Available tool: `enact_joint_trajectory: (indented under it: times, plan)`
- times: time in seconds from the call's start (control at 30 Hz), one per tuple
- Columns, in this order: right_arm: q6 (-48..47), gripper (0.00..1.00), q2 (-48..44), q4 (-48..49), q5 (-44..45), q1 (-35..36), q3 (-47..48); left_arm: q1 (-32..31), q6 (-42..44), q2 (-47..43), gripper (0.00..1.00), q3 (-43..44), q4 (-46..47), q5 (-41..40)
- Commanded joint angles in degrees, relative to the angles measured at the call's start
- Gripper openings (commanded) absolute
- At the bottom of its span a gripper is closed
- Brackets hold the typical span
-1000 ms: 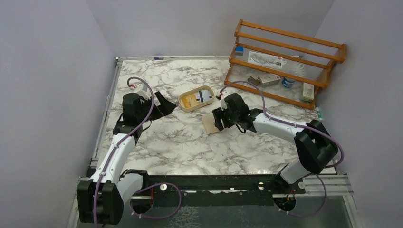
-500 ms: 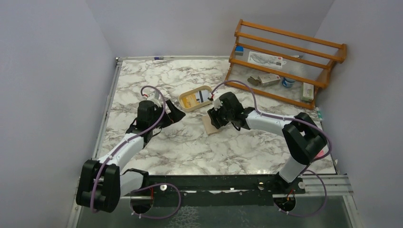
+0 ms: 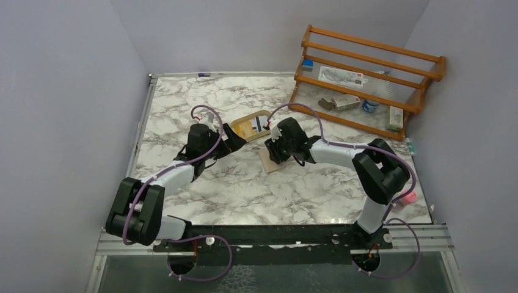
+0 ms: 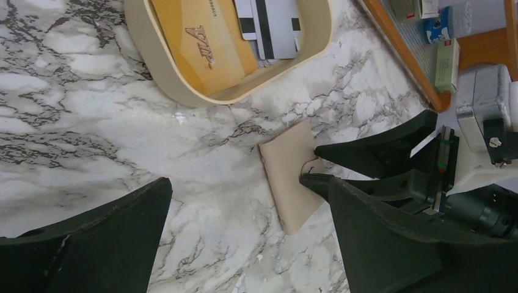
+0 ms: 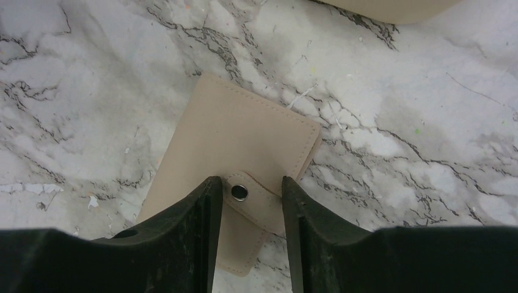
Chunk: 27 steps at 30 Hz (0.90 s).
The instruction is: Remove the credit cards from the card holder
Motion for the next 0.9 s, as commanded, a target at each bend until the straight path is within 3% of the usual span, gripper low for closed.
enact_joint_trajectory:
  times: [0.0, 0.2, 0.63, 0.87]
  plan:
    - [1.1, 0.4, 2.6, 0.7, -1.4, 0.4, 0.8, -1.5, -0.3, 0.8, 0.99, 1.4, 3.5, -1.8]
    - [2.8, 0.02, 2.1, 1.6, -1.0, 0.4, -1.7, -3.3, -0.8, 1.0, 0.98, -0.1, 4.6, -2.8]
    - [12.4, 0.01, -5.3, 5.0, -2.4, 0.4, -5.9, -13.2, -2.0, 5.7, 0.98, -2.1, 8.9, -7.5]
    - [17.4, 0.01, -10.7, 8.1, -6.6, 0.4, -9.5, -13.9, -2.6, 10.4, 0.96, -2.8, 15.2, -7.5]
